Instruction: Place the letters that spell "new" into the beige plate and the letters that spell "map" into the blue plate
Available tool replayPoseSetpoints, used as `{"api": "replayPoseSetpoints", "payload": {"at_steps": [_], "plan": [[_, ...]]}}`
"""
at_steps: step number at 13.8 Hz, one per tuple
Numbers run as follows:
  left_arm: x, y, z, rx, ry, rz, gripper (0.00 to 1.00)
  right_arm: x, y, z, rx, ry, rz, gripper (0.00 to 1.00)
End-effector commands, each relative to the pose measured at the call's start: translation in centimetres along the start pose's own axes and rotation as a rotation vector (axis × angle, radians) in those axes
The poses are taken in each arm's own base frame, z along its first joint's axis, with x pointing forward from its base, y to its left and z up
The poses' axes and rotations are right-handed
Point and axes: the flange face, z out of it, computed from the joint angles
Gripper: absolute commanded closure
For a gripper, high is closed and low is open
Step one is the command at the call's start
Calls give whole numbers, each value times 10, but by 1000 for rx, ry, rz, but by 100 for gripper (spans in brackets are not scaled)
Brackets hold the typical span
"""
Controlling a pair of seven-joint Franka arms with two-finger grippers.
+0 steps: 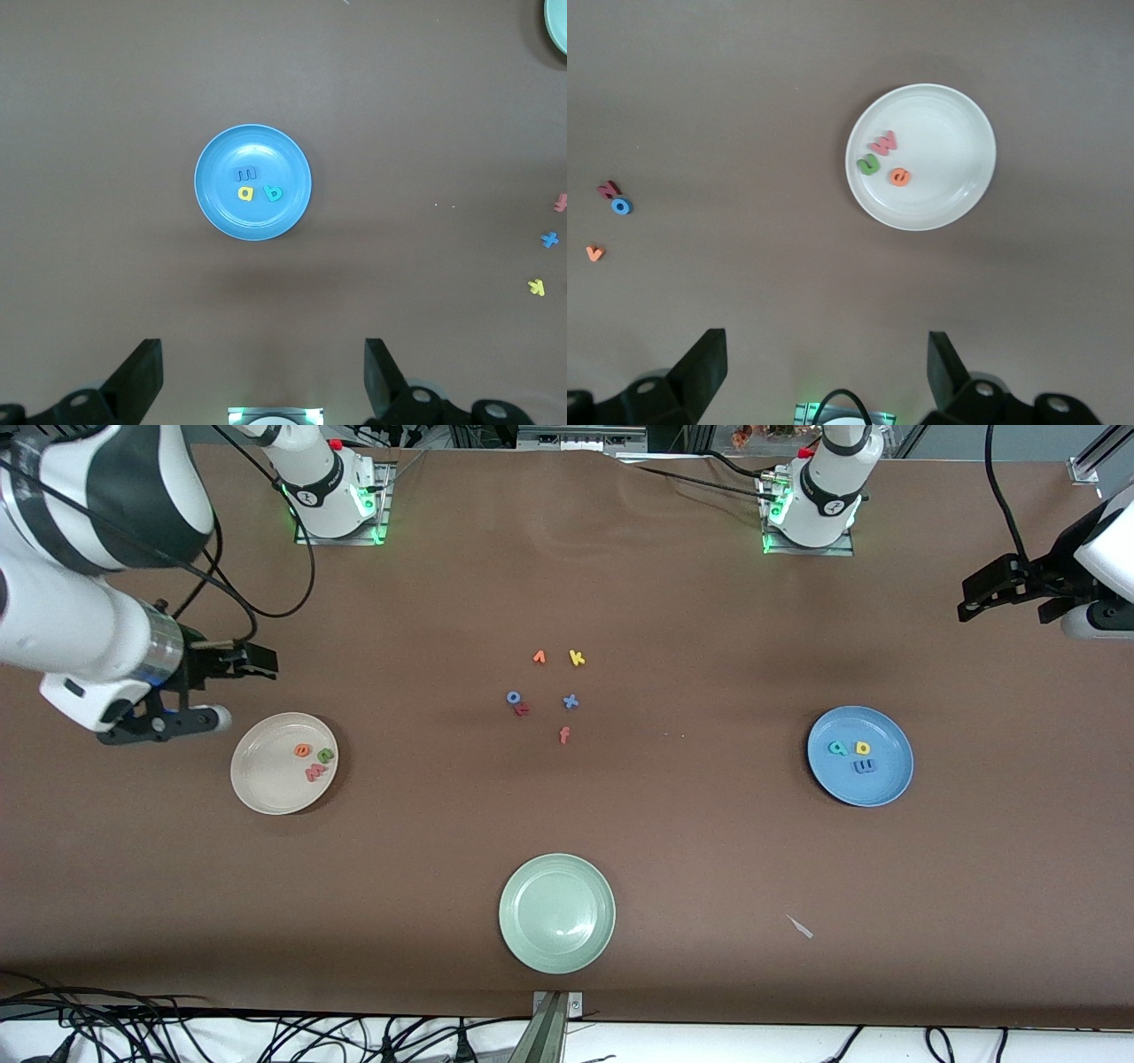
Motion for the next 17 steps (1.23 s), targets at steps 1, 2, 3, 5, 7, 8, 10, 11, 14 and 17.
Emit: {"api": "replayPoseSetpoints", "payload": {"at_steps": [1, 2, 3, 5, 7, 8, 10, 11, 14, 17], "plan": [[2, 0, -5, -11, -6, -10, 0, -40, 30, -19, 8, 48, 43, 0], [2, 0, -5, -12, -6, -10, 0, -50, 42, -28, 13, 62, 60, 0], [2, 0, -5, -12, -6, -10, 0, -57, 52, -35, 16, 68, 77, 0], [2, 0, -5, -12, -6, -10, 0, -72, 60, -47, 23, 66, 93, 0], [2, 0, -5, -12, -6, -10, 0, -79, 59, -54, 21, 70, 92, 0], [2, 0, -5, -12, -6, -10, 0, -80, 62, -56, 23, 85, 99, 0], [3, 0, -5, -12, -7, -10, 0, -75, 63, -62, 25, 149, 113, 0], [2, 0, -5, -12, -6, -10, 0, -75, 68, -70, 24, 201, 124, 0], [2, 0, -5, -12, -7, -10, 0, -82, 65, -74, 22, 217, 119, 0], [2, 0, -5, -12, -7, -10, 0, -90, 63, -74, 27, 187, 118, 0]]}}
